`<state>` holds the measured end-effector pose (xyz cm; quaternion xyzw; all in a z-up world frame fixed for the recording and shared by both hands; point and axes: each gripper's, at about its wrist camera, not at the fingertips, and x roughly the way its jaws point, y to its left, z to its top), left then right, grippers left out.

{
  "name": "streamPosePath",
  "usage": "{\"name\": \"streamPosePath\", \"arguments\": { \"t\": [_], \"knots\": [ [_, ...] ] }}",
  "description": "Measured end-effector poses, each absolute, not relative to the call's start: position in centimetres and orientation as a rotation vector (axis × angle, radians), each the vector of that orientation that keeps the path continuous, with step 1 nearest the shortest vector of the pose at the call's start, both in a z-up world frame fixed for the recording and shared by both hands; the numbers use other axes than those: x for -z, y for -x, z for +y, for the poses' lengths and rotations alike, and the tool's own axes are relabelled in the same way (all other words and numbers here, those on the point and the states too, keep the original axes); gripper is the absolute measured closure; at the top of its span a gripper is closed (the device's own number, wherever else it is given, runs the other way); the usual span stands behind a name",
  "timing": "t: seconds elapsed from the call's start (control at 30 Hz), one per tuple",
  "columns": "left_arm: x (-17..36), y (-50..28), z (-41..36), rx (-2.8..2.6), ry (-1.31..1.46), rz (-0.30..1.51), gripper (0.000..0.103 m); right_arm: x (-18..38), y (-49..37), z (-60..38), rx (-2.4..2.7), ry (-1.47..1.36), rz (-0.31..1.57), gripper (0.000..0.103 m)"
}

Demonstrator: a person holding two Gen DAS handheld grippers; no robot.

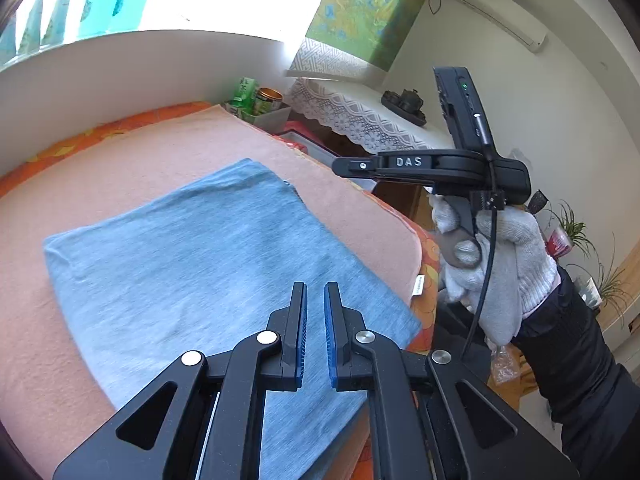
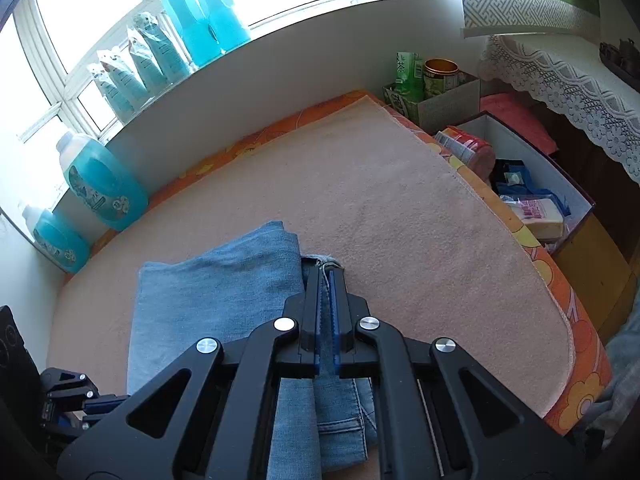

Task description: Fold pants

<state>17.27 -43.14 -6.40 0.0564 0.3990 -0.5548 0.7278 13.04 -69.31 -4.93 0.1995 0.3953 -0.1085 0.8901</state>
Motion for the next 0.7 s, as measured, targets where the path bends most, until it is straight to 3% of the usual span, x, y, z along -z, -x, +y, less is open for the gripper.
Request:
{"name": "streamPosePath", "arguments": {
  "t": [0.07,0.13,0.2,0.27,0.33,0.4,0.6,0.7],
  "knots": [
    [6.4,-18.0,-41.8,1.178,-0.124,0.879,0.080,5.1,-12.5,-68.3,0.212,-0.377,0.834,0.093],
    [6.6,-19.0,-41.0,1.129,-0.130,0.878,0.070,5.3,-12.2,-67.5,0.202,-0.347,0.840,0.065],
    [6.9,-19.6,-39.6,1.083,-0.147,0.877,0.065,5.5,-11.9,-66.8,0.188,-0.323,0.837,0.054],
    [7.2,-19.9,-38.3,1.025,-0.164,0.878,0.049,5.7,-11.9,-66.1,0.180,-0.282,0.842,0.051],
    [7.7,-20.4,-37.2,0.972,-0.177,0.889,0.046,6.0,-12.1,-65.4,0.176,-0.232,0.852,0.035],
    [8.3,-21.1,-36.7,0.931,-0.174,0.902,0.046,6.5,-12.5,-65.0,0.169,-0.199,0.861,0.028],
    [9.6,-22.6,-35.3,0.882,-0.113,0.973,0.046,8.5,-14.2,-65.5,0.152,-0.171,0.935,0.027],
    [9.9,-22.8,-35.3,0.865,-0.108,0.985,0.045,9.7,-15.1,-66.4,0.142,-0.190,0.965,0.018]
  ]
}}
